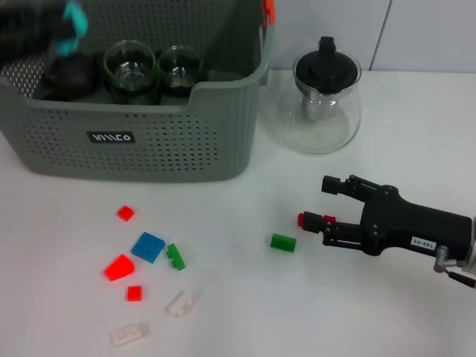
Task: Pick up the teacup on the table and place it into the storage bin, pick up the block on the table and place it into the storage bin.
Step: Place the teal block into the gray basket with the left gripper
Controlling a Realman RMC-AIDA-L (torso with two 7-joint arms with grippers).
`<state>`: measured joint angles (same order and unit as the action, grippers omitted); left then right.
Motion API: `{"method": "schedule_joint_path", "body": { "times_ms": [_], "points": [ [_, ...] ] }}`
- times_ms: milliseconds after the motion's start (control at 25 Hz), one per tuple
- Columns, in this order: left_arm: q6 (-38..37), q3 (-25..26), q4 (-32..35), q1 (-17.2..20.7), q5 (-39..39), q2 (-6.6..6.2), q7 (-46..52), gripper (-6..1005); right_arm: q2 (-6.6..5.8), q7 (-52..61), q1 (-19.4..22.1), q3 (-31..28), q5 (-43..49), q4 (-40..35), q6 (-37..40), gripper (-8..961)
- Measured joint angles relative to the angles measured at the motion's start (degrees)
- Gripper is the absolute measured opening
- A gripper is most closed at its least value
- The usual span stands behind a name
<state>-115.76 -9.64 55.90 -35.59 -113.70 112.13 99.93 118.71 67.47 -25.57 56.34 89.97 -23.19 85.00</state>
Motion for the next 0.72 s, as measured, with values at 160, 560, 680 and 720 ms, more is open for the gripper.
{"method": "schedule_joint_path", "body": {
  "times_ms": [160,560,680,720],
  "points": [
    [9.83,-3.69,-0.36,-4.24,0.48,-0.07,3.59,402,0.15,-0.21,-0.22,0.0,-0.13,-0.31,0.0,945],
    [42.31,-33.31,2.75,-12.3,-17.86,-1.36,27.24,402,0.23,-0.27,-0.51,-0.07,-0.16,0.07,-0.44,945],
    [47.4,-37.8,2.64,-14.5,-28.33,-0.58,33.16,401,0.32,-0.42,-0.53,-0.09,-0.16,0.07,-0.53,945],
    [49.21,-39.14,2.35,-15.0,-31.52,-0.16,34.68,401,0.34,-0.43,-0.53,-0.09,-0.15,0.06,-0.54,945]
  ]
}}
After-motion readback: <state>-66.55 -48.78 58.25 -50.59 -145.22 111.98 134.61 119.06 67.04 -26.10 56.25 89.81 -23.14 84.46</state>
